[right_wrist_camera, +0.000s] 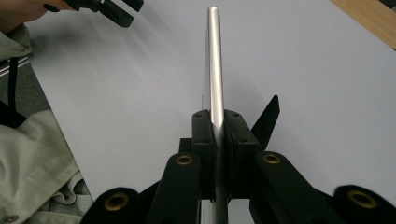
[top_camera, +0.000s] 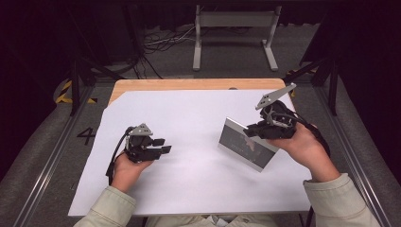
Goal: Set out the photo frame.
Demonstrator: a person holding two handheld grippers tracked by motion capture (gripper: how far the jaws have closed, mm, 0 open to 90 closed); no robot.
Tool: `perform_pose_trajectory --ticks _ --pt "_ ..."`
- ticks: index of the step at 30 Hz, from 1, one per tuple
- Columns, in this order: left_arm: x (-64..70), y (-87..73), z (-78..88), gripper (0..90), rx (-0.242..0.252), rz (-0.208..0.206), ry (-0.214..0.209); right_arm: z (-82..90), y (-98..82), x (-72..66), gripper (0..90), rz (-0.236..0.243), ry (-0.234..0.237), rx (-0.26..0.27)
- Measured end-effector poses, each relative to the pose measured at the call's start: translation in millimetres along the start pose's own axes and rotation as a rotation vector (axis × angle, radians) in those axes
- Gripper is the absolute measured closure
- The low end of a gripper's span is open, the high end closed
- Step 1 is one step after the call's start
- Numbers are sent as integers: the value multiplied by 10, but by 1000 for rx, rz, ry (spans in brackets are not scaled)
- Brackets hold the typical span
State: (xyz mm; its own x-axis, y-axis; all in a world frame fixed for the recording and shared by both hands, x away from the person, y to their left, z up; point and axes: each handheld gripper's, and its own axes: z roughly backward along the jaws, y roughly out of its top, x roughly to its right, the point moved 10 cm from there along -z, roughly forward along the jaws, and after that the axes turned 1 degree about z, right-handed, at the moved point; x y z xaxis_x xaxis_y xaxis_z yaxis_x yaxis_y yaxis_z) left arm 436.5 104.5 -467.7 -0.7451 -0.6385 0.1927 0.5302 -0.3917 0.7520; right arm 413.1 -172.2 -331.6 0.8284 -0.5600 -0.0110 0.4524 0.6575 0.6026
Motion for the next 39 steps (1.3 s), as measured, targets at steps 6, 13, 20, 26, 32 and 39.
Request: perform_pose_trajectory --ticks 6,13,20,26,32,39 --pt "-93 -48 50 553 1 3 41 -82 110 18 840 61 26 -8" --pt "-170 -74 104 552 11 19 58 -171 184 57 840 97 28 -36" --pt "-221 -79 104 552 17 38 60 -277 267 108 840 127 52 -50" --pt "-244 -83 96 551 18 42 62 -349 323 153 840 151 70 -48" --pt "-237 -87 87 551 13 44 55 -409 364 172 840 192 87 -49" --pt "-245 -88 78 550 14 41 57 -495 387 182 840 235 114 -62"
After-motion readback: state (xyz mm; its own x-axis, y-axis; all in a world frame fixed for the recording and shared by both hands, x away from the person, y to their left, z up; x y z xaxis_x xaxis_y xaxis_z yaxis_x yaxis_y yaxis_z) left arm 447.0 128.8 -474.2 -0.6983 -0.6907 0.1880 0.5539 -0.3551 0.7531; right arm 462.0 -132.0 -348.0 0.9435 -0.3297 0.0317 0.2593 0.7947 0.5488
